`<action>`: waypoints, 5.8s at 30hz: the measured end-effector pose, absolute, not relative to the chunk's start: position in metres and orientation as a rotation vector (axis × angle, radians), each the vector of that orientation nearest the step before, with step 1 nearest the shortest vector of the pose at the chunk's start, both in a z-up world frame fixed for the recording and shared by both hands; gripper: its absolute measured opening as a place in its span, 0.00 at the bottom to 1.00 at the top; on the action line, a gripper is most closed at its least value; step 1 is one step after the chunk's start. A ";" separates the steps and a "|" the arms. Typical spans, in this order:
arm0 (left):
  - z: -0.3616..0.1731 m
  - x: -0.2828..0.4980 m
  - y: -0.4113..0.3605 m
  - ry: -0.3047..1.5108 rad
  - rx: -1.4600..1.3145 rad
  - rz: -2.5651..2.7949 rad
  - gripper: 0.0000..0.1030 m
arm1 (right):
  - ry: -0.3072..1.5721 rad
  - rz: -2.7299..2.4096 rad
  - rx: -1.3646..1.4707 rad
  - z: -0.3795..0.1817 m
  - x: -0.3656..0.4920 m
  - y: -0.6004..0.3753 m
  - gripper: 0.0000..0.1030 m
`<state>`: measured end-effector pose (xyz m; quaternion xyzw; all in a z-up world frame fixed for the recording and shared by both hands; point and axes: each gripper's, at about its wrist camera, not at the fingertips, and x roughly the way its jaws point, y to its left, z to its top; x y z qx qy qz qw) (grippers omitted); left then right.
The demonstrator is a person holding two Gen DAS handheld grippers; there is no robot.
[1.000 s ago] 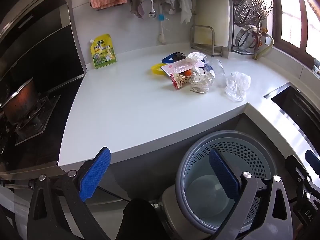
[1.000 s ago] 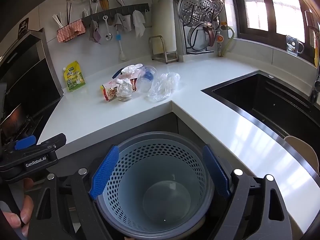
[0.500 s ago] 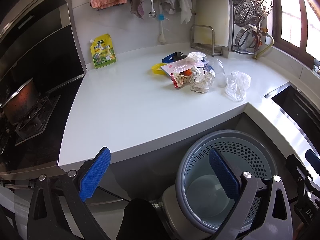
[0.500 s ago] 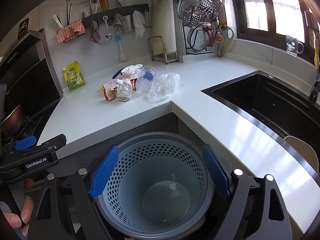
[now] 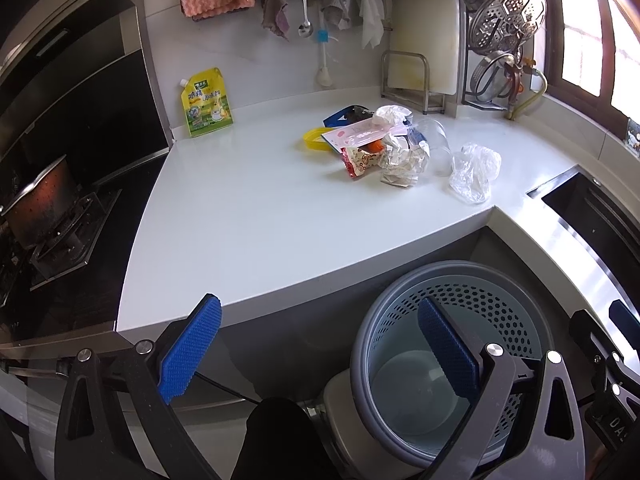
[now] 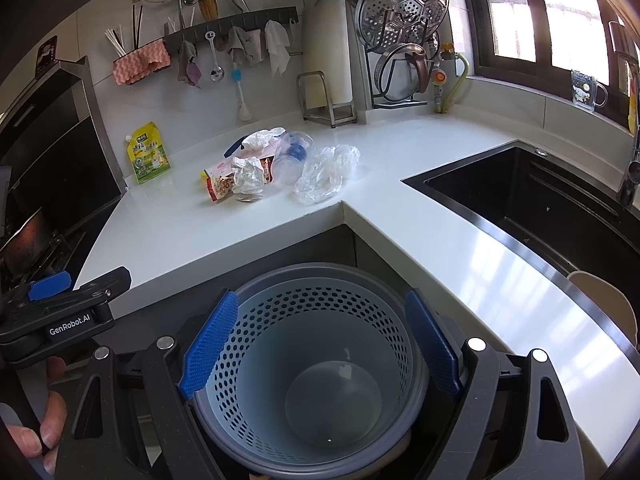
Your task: Collect trash
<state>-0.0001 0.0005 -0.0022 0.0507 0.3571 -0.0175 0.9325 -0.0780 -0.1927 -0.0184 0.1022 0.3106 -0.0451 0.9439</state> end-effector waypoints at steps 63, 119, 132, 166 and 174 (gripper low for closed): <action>-0.006 0.084 -0.011 0.697 0.098 -0.036 0.94 | 0.670 -0.043 0.216 -0.011 0.022 -0.236 0.79; -0.044 0.220 -0.111 0.737 0.110 0.025 0.92 | 0.858 0.105 0.367 -0.043 0.200 -0.309 0.15; -0.034 0.214 -0.105 0.707 0.090 -0.040 0.38 | 0.864 0.112 0.366 -0.044 0.200 -0.308 0.15; -0.040 0.020 -0.065 0.709 0.181 -0.255 0.38 | 0.772 0.072 0.343 -0.045 -0.037 -0.237 0.15; -0.061 -0.002 -0.064 0.772 0.196 -0.314 0.38 | 0.829 0.051 0.316 -0.064 -0.065 -0.228 0.15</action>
